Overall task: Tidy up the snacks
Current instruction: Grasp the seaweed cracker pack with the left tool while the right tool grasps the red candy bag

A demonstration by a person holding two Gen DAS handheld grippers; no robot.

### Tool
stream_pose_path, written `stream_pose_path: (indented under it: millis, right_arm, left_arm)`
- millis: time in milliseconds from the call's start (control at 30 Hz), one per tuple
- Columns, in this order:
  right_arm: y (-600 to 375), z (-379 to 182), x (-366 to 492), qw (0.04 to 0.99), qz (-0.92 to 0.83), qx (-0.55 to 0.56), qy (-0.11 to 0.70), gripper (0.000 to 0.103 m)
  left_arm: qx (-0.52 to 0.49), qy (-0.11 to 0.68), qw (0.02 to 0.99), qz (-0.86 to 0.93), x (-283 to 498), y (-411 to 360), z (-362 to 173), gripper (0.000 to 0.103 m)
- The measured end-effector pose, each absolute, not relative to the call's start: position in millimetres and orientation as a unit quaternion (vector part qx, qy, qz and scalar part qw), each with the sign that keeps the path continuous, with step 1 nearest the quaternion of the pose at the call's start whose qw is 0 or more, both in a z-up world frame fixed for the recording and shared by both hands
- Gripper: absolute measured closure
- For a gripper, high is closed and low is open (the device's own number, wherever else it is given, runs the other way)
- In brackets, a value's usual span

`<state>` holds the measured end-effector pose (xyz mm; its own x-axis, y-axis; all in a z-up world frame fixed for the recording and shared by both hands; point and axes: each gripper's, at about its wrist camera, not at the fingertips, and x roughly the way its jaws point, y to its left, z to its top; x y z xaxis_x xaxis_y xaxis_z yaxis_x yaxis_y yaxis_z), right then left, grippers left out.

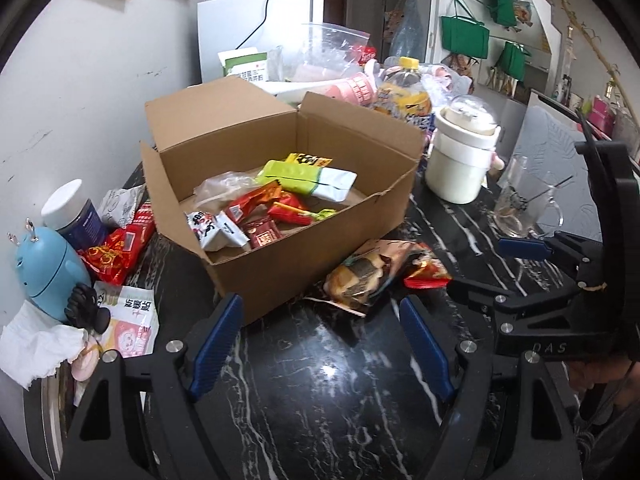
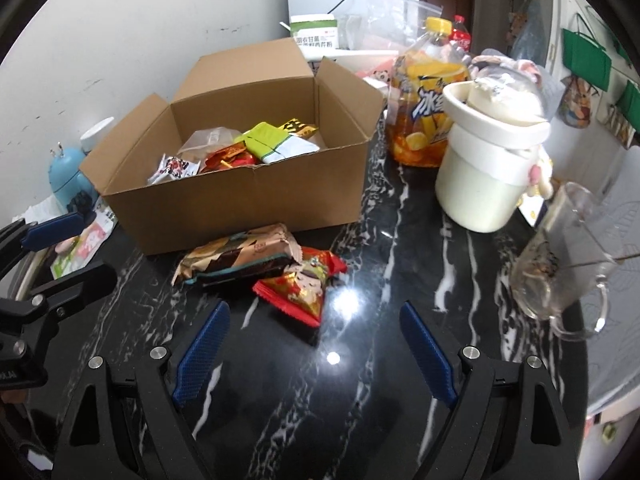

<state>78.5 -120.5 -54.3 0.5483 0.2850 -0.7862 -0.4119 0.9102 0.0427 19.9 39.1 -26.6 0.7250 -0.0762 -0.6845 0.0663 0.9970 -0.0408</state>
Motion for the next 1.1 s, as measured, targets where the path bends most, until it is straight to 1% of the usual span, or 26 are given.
stream_pose_path:
  millis: [233,300,400,467,500,533,667,833,1100]
  right_arm:
    - [-110.8,-69.4,110.0,0.871,0.199,-0.072,0.444,0.016]
    - [-108.1,-75.4,116.7,0.867,0.199,-0.077,0.45,0.018]
    - [-105.9,-85.9,124.8,0.856,0.208,-0.077,0.467,0.029]
    - [-108.8,-90.8,126.7,0.846,0.228,-0.056,0.479,0.045]
    - [-110.0,-92.3,127.7,0.842,0.234,-0.049,0.483,0.05]
    - [-111.4,-93.9,127.8,0.839,0.238,-0.043,0.488,0.061]
    - [-121.3,-95.2,123.0,0.842,0.229,-0.049,0.485,0.063]
    - [-144.1,-92.0,116.2,0.846,0.207,-0.035,0.49,0.063]
    - [-180.8,-88.1,100.4,0.85,0.179,-0.013,0.494,0.063]
  left_arm:
    - [-0.019,0.375,0.926,-0.043,30.5,46.2,-32.6,0.023]
    - [-0.019,0.375,0.926,-0.045,33.2,46.6,-33.9,0.023]
    - [-0.021,0.377,0.925,-0.05,38.3,46.8,-35.6,0.023]
    - [-0.024,0.38,0.923,-0.057,43.5,45.7,-37.8,0.023]
    - [-0.025,0.382,0.922,-0.06,45.5,45.0,-38.8,0.023]
    - [-0.027,0.384,0.921,-0.065,48.1,43.8,-40.0,0.023]
    - [-0.03,0.39,0.916,-0.087,58.4,37.3,-45.9,0.023]
    - [-0.022,0.396,0.911,-0.114,70.9,24.5,-55.0,0.023]
    - [0.029,0.407,0.901,-0.148,92.8,-2.9,-70.8,0.023]
